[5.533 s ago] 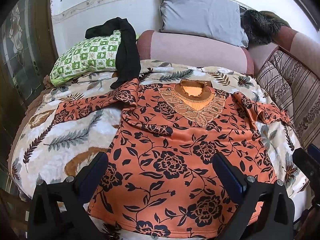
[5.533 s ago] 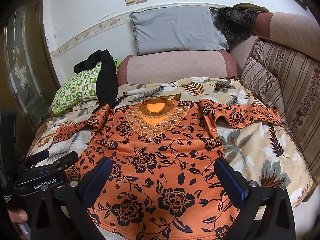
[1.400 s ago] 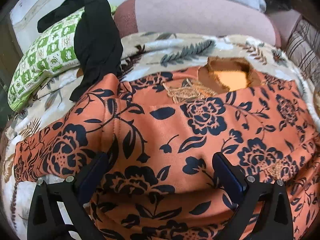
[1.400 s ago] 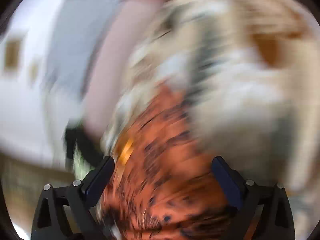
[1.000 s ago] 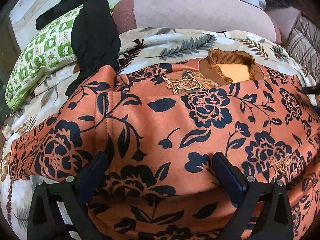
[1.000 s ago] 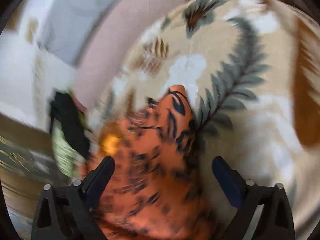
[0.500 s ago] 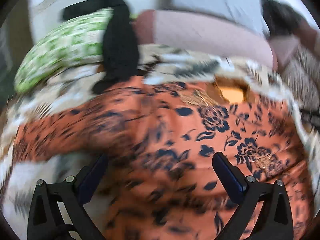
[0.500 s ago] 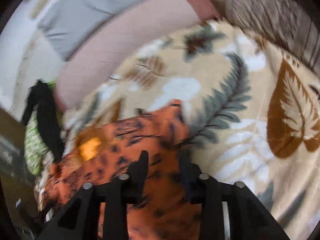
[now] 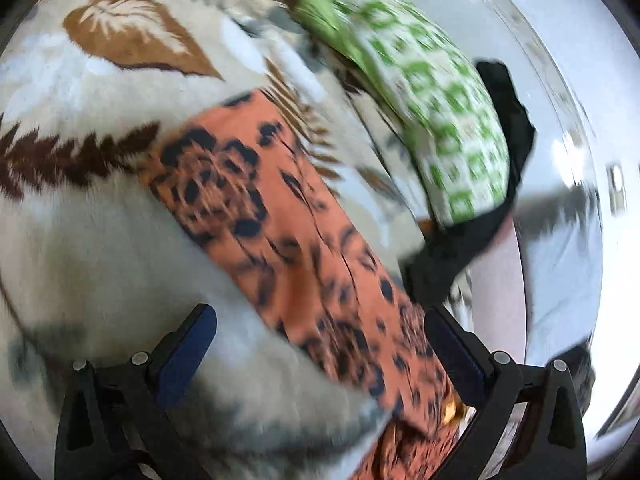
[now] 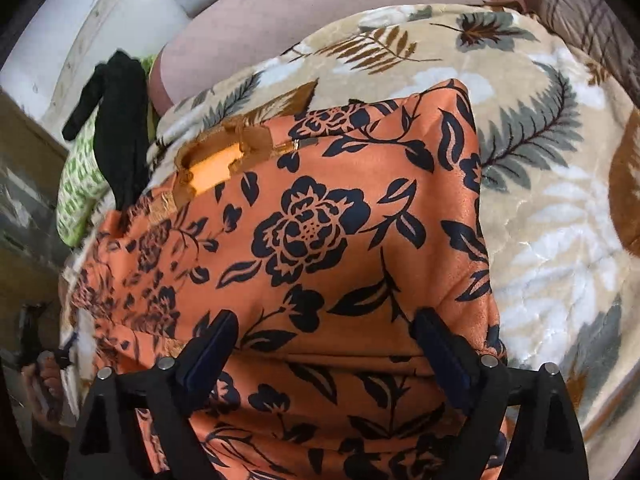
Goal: Fold small clothes
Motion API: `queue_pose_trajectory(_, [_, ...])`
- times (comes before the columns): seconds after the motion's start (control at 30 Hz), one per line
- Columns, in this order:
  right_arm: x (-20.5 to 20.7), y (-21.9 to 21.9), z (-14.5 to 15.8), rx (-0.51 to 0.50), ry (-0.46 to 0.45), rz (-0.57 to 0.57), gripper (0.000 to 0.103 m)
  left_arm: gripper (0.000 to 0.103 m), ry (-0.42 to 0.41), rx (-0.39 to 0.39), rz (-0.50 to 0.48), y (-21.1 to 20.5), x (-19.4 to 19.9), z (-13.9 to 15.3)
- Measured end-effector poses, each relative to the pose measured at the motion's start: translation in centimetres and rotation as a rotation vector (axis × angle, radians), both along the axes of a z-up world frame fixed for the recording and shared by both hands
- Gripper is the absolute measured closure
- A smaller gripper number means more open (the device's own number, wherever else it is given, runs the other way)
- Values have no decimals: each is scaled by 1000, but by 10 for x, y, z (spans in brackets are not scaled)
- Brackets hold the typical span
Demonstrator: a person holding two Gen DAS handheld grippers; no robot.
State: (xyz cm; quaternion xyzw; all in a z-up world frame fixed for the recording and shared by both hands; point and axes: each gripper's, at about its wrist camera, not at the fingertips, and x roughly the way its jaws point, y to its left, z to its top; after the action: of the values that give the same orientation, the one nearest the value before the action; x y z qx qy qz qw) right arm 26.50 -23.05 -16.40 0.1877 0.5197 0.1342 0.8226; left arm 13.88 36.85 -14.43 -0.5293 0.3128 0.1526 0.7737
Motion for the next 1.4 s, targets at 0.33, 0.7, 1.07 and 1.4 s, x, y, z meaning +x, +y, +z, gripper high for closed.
queue_pose_trajectory(0.33, [0, 2, 9, -22, 8, 4, 8, 95, 85, -35, 117, 50, 8, -17])
queue_pose_trajectory(0.7, [2, 1, 5, 2, -3, 1, 7, 98, -173, 676, -68, -43, 30, 203])
queue_pose_trajectory(1.07, [-1, -11, 8, 86, -21, -12, 7, 96, -412, 988, -559, -307, 62, 276])
queue_pose_trajectory(1.4, [-31, -54, 38, 221, -68, -122, 8, 47, 5, 886, -1101, -408, 73, 70])
